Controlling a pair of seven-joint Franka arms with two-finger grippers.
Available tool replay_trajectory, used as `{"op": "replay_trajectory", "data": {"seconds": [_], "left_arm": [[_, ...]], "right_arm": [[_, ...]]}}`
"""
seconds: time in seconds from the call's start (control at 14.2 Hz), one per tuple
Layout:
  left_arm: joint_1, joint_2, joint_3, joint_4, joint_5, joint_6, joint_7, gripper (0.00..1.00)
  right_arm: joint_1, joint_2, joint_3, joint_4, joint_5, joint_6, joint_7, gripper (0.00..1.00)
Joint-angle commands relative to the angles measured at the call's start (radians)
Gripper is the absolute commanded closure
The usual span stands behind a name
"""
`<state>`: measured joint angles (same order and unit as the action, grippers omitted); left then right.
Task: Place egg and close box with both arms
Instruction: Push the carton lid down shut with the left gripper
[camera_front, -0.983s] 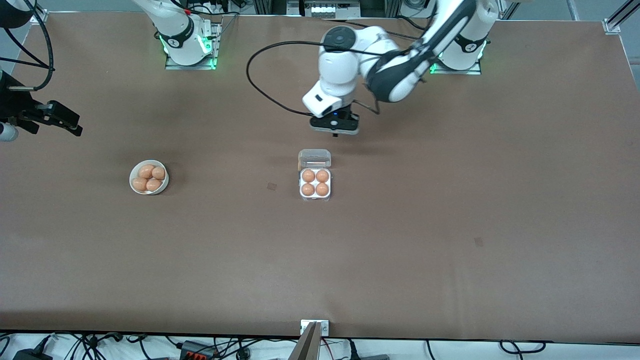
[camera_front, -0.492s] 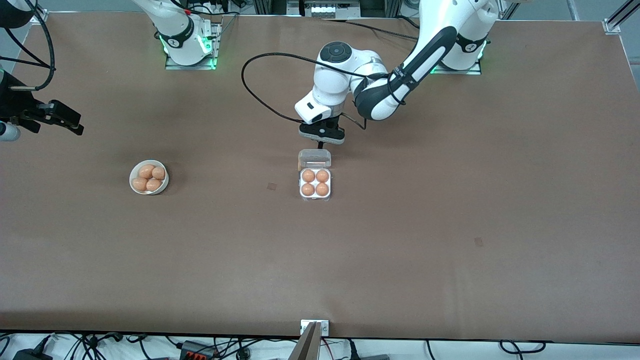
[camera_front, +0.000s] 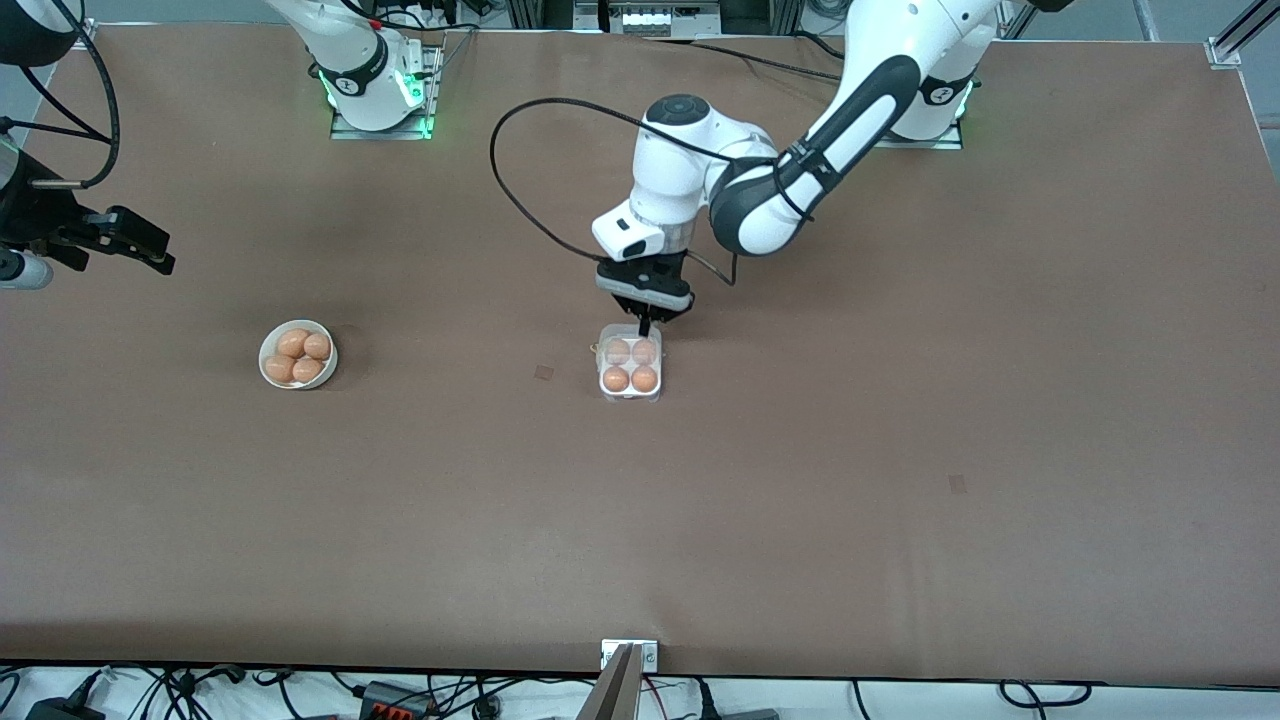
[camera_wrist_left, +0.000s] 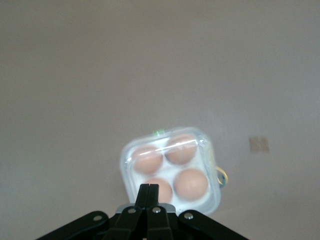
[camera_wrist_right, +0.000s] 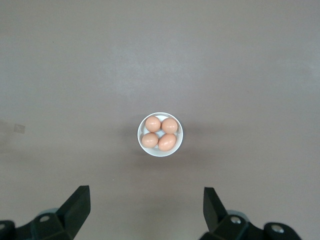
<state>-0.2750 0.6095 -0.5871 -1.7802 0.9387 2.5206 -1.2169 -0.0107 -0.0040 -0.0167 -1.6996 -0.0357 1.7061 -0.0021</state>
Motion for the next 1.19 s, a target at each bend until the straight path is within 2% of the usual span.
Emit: {"op": "replay_trajectory", "data": {"seconds": [0.0,0.14,0.28,0.42,0.63,0.7,0.91,0.98,1.12], "left_arm": [[0.003,0.032,-0.002,0.047,0.026,0.004,-0.013,0.99],[0.031,0.004,-0.019,0.033,0.022,-0.014,-0.048,0.99],[0.124,-0.037,-0.055,-0.024,0.019,-0.016,-0.047,0.99],[0.264,-0.039,-0.169,-0.042,0.019,-0.038,-0.047,0.99],[0.434,-0.03,-0.368,-0.021,0.005,-0.217,0.055,0.99],[0.469,-0.03,-0.408,-0.012,-0.018,-0.251,0.132,0.99],[0.484,-0.031,-0.425,0.048,-0.09,-0.351,0.31,0.99],[0.471,-0.028,-0.425,0.097,-0.095,-0.412,0.376,0.99],[0.453,-0.028,-0.424,0.197,-0.185,-0.521,0.524,0.99]], "right_arm": [[-0.008,-0.001,0.014,0.008,-0.001,0.003,-0.004,0.0],[-0.008,-0.005,0.014,0.008,-0.001,-0.003,-0.004,0.0],[-0.008,-0.007,0.014,0.008,-0.001,-0.003,-0.004,0.0],[-0.009,-0.007,0.014,0.008,-0.001,-0.005,-0.004,0.0],[-0.011,-0.007,0.012,0.008,-0.001,-0.006,-0.004,0.0],[-0.011,-0.008,0.012,0.008,-0.001,-0.008,-0.006,0.0],[-0.011,-0.008,0.012,0.006,-0.003,-0.019,-0.015,0.0],[-0.011,-0.008,0.012,0.006,-0.003,-0.02,-0.015,0.0],[-0.011,-0.01,0.011,0.006,-0.003,-0.032,-0.015,0.0]]}}
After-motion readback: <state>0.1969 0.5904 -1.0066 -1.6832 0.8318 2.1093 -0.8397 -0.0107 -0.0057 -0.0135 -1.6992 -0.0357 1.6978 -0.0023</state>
